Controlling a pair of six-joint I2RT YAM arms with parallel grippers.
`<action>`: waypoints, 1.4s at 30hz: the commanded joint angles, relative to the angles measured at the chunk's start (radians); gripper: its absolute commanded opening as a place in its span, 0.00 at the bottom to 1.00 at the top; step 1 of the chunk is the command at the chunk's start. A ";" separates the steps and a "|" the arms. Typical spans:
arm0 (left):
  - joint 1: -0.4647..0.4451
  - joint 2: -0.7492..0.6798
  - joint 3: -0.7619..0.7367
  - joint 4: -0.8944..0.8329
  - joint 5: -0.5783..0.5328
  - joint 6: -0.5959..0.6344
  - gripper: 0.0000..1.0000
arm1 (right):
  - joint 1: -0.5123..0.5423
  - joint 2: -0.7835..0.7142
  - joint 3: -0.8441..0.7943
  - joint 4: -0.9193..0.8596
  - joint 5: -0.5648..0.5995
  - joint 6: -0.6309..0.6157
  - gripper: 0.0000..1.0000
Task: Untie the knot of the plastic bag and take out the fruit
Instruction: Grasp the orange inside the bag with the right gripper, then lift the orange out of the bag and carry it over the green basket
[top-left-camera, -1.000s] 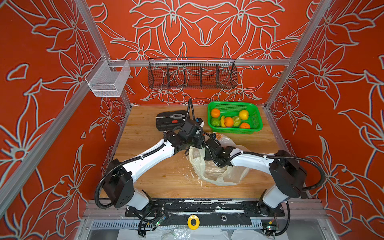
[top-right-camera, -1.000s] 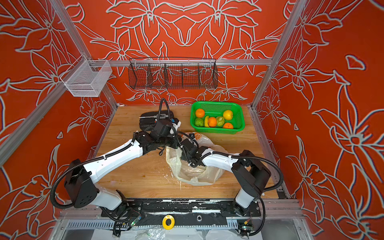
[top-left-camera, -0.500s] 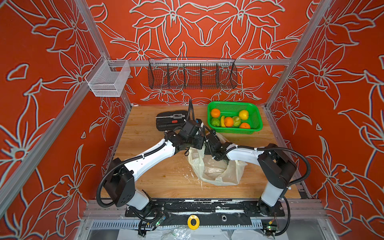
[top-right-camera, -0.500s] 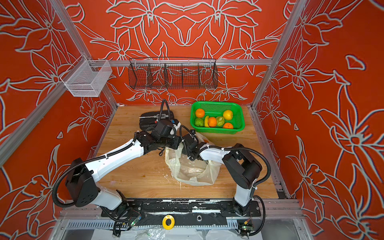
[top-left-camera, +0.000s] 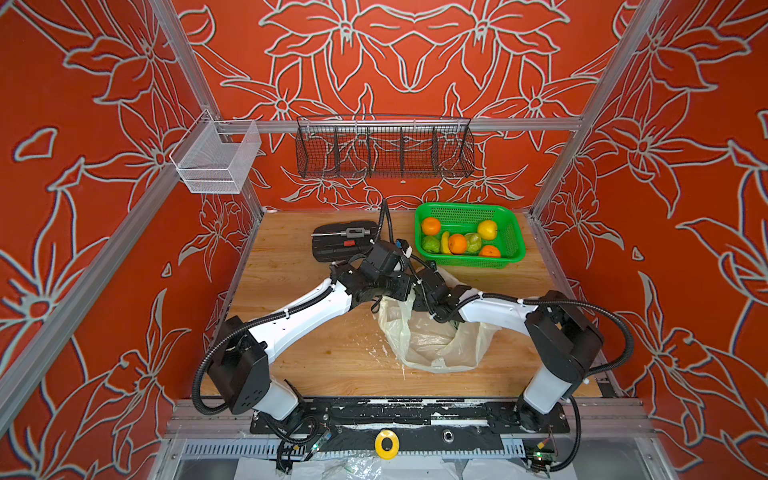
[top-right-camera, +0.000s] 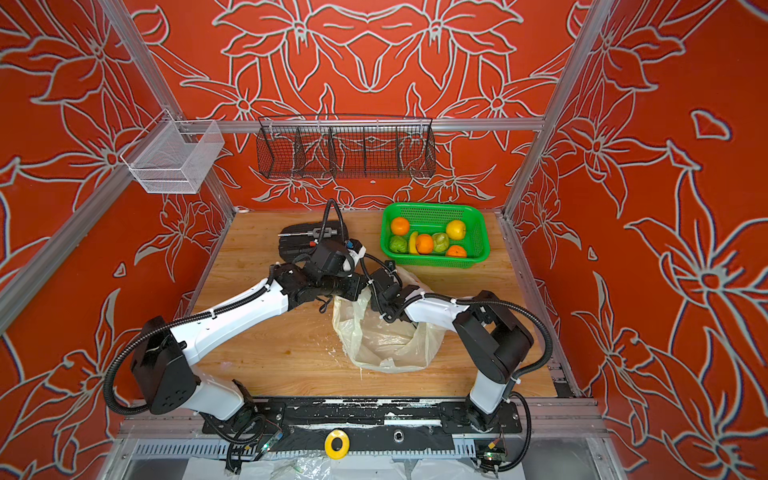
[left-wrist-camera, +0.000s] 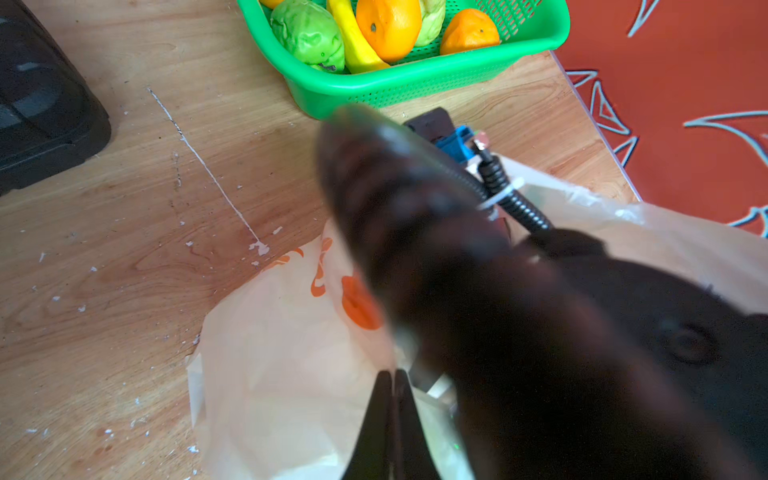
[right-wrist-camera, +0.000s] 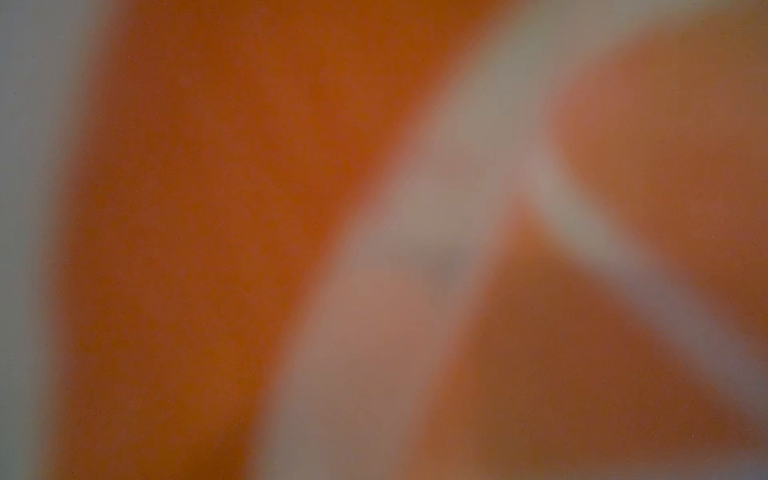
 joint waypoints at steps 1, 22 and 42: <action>-0.006 -0.005 0.022 0.001 0.011 0.013 0.00 | 0.007 -0.074 -0.020 -0.033 -0.005 0.022 0.62; -0.005 -0.007 0.023 0.003 0.003 0.025 0.01 | 0.049 -0.517 -0.175 -0.121 -0.142 0.045 0.60; -0.005 -0.150 -0.047 0.110 0.114 0.137 0.61 | 0.014 -0.726 -0.011 -0.136 -0.105 0.002 0.61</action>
